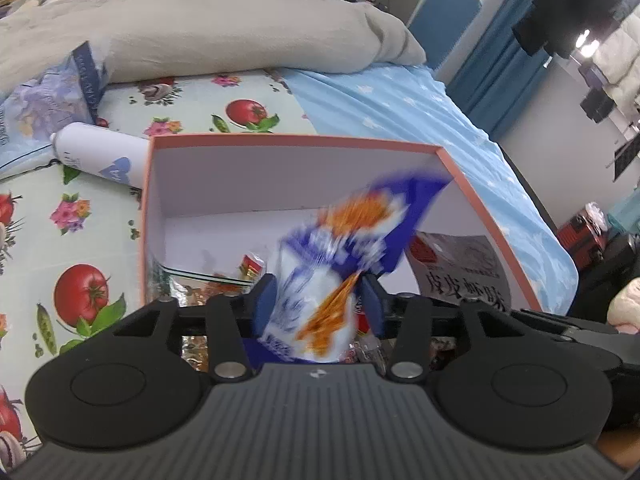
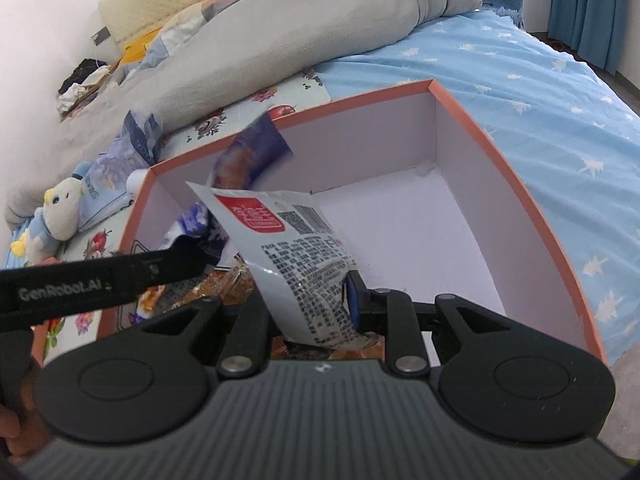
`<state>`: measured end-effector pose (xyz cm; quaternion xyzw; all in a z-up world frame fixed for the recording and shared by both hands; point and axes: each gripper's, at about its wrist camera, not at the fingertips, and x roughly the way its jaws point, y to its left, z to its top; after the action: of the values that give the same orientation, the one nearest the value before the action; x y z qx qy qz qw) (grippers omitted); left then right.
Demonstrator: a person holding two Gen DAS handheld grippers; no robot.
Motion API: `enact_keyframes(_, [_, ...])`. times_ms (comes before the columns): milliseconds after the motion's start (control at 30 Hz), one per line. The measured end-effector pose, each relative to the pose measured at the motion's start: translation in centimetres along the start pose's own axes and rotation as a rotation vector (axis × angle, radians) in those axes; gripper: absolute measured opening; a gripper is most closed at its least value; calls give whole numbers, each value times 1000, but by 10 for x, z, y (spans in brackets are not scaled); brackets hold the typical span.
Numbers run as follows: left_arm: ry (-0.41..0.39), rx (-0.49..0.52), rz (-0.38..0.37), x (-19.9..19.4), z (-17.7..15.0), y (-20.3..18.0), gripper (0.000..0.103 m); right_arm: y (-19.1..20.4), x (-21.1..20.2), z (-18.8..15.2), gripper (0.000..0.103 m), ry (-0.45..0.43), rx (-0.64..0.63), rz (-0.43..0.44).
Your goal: Organize snacks
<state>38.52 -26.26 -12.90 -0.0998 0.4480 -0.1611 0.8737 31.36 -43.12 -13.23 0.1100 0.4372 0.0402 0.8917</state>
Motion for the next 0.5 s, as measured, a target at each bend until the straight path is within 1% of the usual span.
enact_keyframes(33, [-4, -3, 5, -2, 0, 0, 66, 0, -1, 0, 24, -3, -2, 0])
enact_keyframes(67, [-10, -6, 9, -5, 0, 1, 71, 0, -3, 0, 24, -3, -2, 0])
enact_keyframes(100, [-19, -8, 12, -10, 1, 1, 73, 0, -4, 0, 24, -2, -3, 3])
enact_keyframes(167, [-44, -17, 31, -18, 2, 1, 82, -1, -6, 1, 25, 3, 6, -9])
enact_keyframes(200, [-57, -25, 37, -24, 3, 1, 83, -3, -8, 1, 35, 3, 24, -18])
enact_keyframes(233, [-66, -31, 40, -29, 4, 1, 83, -5, -10, 0, 52, 2, 45, -24])
enact_keyframes(300, [-81, -28, 35, -42, 6, -2, 83, -7, -17, 0, 62, -14, 66, -28])
enact_keyframes(433, [-122, 7, 30, -73, 9, -12, 83, -3, -38, 1, 61, -48, 57, -40])
enact_keyframes(500, [-144, 12, 19, -90, 11, -15, 83, 1, -55, 2, 61, -80, 48, -38])
